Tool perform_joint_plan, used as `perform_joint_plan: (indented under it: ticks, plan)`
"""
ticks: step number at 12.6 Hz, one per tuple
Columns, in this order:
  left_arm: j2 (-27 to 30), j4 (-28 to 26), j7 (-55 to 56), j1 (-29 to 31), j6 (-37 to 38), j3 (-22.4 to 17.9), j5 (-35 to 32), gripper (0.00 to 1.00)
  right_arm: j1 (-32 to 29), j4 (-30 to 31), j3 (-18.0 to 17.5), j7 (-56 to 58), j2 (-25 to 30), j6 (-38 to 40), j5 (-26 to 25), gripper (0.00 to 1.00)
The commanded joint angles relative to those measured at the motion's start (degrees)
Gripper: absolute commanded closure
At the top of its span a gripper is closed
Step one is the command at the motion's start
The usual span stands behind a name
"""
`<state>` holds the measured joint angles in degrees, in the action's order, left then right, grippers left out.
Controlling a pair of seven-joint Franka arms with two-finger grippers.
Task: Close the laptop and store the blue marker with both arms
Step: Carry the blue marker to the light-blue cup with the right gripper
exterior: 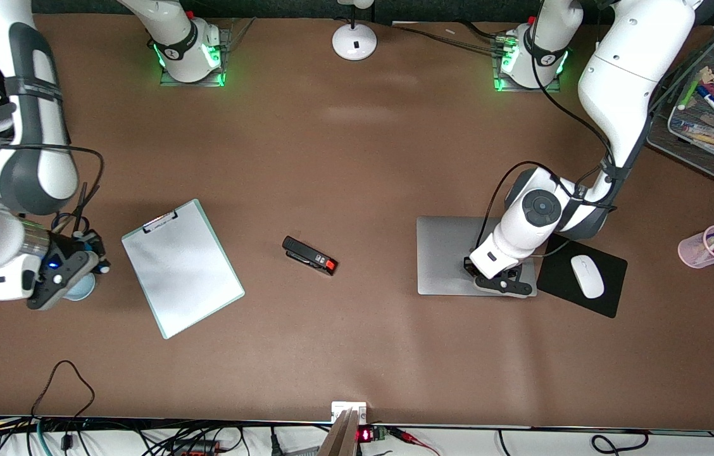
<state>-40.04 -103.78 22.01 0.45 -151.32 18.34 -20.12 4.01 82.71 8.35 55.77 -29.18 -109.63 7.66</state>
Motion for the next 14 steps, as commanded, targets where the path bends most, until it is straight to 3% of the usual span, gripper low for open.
perform_joint_plan:
  ticks: [1,2,6,7,10,14]
  plan:
    - [-1.0,1.6,0.2,-0.5,-0.2,-0.4,-1.5,1.00,-2.1,-0.7,-0.7,5.9,1.6,1.0,4.3,1.00]
    - [-1.0,1.6,0.3,-0.5,-0.2,-0.4,-1.6,1.00,-3.1,-1.4,-0.4,8.7,1.5,1.1,8.5,1.00]
    - [0.1,1.7,0.1,0.1,0.1,-0.3,-1.6,1.00,-7.2,-1.9,-0.8,24.2,1.6,1.1,10.8,1.00]
    - [1.2,1.6,0.1,0.3,0.7,-0.3,-1.6,1.00,-8.0,-1.9,-0.7,28.6,1.7,1.2,13.5,1.00]
    - [4.9,1.6,-0.1,0.5,6.8,0.3,-1.6,1.00,-11.2,-2.7,-0.4,40.1,1.6,1.7,20.0,1.00]
    - [11.4,1.7,-1.6,0.6,19.2,1.3,-1.3,1.00,-14.0,-2.9,-0.6,47.4,1.5,4.9,27.7,1.00]
